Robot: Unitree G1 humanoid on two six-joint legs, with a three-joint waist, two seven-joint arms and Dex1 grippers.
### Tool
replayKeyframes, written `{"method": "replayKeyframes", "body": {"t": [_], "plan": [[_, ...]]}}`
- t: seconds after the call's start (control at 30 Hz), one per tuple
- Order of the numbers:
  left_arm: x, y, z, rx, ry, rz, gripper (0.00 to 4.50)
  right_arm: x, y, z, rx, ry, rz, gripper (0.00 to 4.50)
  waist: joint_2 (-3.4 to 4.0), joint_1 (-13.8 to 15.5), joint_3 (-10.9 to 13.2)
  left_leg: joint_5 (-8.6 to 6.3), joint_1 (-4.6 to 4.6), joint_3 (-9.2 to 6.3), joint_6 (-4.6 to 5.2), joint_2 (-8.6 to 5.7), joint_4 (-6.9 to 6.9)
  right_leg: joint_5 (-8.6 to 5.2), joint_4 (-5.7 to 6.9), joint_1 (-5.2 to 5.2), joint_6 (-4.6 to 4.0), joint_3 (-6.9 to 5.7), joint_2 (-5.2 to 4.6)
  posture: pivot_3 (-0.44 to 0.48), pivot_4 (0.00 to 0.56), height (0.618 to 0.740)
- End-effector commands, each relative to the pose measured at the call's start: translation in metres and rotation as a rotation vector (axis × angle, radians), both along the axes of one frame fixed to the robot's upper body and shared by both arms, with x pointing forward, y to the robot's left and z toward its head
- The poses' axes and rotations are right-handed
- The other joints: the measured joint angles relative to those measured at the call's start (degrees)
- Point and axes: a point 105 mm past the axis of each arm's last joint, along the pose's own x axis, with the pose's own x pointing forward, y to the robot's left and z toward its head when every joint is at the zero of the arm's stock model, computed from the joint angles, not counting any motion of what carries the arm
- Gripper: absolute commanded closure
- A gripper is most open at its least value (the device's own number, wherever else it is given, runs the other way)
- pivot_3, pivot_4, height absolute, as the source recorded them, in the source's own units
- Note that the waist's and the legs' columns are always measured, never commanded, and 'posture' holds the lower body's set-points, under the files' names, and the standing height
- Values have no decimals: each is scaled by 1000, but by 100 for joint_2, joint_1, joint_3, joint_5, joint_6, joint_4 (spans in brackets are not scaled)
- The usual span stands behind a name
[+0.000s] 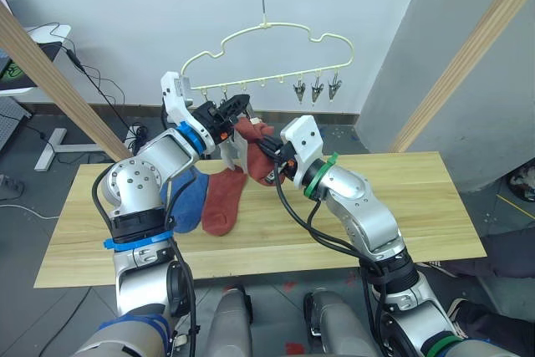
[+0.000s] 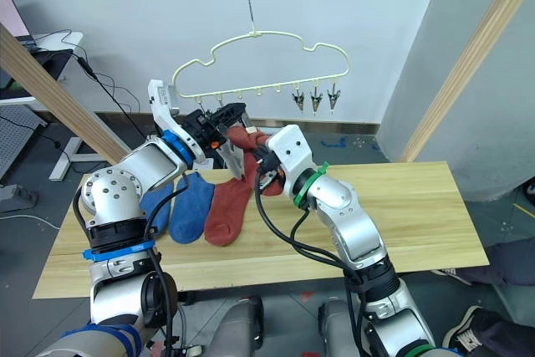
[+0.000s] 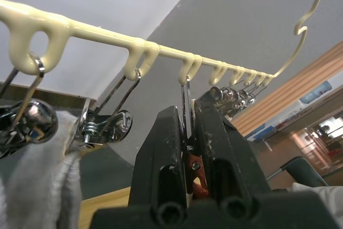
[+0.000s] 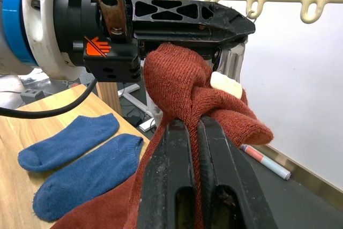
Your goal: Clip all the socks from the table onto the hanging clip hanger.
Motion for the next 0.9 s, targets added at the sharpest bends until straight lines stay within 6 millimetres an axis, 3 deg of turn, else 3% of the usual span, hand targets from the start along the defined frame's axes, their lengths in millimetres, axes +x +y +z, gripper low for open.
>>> {"method": "replayKeyframes", "body": {"t": [0.03, 0.1, 0.3, 0.57, 0.63, 0.73, 0.9], "plan": [[-6, -3, 15, 2, -71, -24, 4405, -8, 4, 18, 47, -53, 27, 4487, 0, 0, 0, 0, 0, 0, 0, 0, 0, 0, 0, 0, 0, 0, 0, 32, 218, 740], [-6, -3, 15, 15, -79, -21, 4405, -8, 3, 19, 49, -55, 23, 4487, 0, 0, 0, 0, 0, 0, 0, 0, 0, 0, 0, 0, 0, 0, 0, 32, 218, 740], [-9, -7, 16, 7, -93, -49, 2546, -5, 2, 21, 57, -56, 13, 4500, 0, 0, 0, 0, -2, 0, 0, 0, 0, 0, 0, -1, -1, 0, 0, 32, 220, 740], [-15, 10, 11, 18, -69, 10, 163, -3, 2, 14, 57, -24, 6, 4500, 0, -6, 0, 0, -2, 0, 0, 1, -1, 0, 0, -2, -1, 0, 0, 40, 213, 740], [-21, 17, 9, 57, -73, 20, 41, -4, 3, 8, 60, 9, 18, 4500, 0, -6, 0, 0, -5, 0, 0, 2, -1, 1, 0, -5, -1, 0, 0, 40, 213, 740], [-34, 27, 4, 166, -87, 22, 0, -4, 2, 0, 98, 85, 31, 3813, -2, -16, -1, 0, -5, 0, 0, 3, -1, 1, 1, -6, -1, 1, 0, 49, 209, 740], [-50, 41, -19, 348, -46, 36, 0, -6, -12, -19, 69, 146, 30, 2055, -9, 27, -6, -1, -5, 1, -1, 1, -2, 1, 1, -6, -2, -1, -5, 67, 203, 740]]}}
